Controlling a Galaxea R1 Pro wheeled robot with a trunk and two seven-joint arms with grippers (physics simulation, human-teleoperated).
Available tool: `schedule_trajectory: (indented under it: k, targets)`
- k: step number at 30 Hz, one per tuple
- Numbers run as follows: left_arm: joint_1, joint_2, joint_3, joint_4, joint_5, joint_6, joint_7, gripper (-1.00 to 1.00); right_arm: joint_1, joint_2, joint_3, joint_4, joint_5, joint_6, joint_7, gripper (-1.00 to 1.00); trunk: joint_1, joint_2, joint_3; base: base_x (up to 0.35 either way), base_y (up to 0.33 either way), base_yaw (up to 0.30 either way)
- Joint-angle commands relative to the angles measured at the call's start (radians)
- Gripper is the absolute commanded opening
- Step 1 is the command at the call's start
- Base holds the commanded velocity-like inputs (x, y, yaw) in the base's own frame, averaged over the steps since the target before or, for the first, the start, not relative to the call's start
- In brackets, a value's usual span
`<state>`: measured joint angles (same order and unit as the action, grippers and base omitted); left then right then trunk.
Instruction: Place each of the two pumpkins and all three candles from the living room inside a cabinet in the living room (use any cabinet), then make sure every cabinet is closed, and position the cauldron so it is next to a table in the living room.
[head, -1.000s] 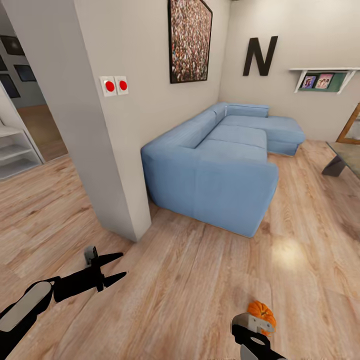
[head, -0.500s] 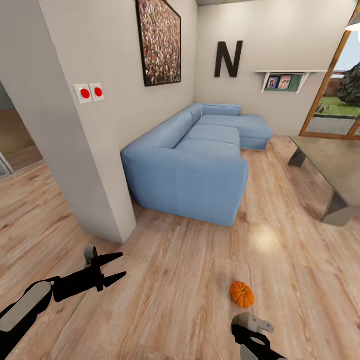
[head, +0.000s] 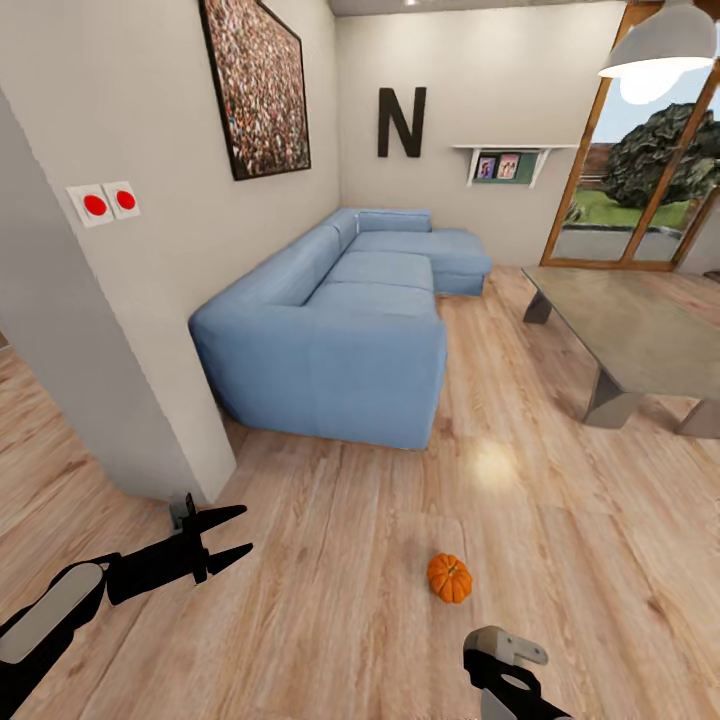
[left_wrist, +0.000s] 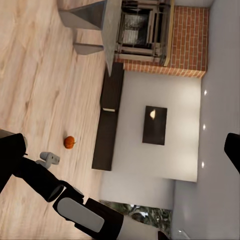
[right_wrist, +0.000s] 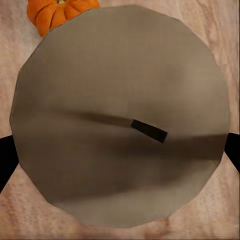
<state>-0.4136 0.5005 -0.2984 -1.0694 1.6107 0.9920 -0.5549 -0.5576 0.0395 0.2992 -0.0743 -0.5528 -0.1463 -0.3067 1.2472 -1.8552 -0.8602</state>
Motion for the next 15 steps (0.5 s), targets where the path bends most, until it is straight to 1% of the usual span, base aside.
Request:
schedule_trajectory:
  k: [1, 15]
  targets:
    - [-0.001, 0.001, -0.002, 0.0, -0.002, 0.001, -0.007, 1.0, -0.001, 0.0, 0.009, 0.001, -0.01, -0.004, -0.003, -1.0, -0.004, 0.007, 0.002, 0.0, 0.0, -0.284]
    - [-0.001, 0.0, -0.003, 0.001, -0.003, 0.001, -0.005, 1.0, -0.001, 0.0, 0.009, 0.001, -0.01, -0.005, -0.003, -1.0, -0.058, 0.105, 0.046, 0.0, 0.0, -0.286]
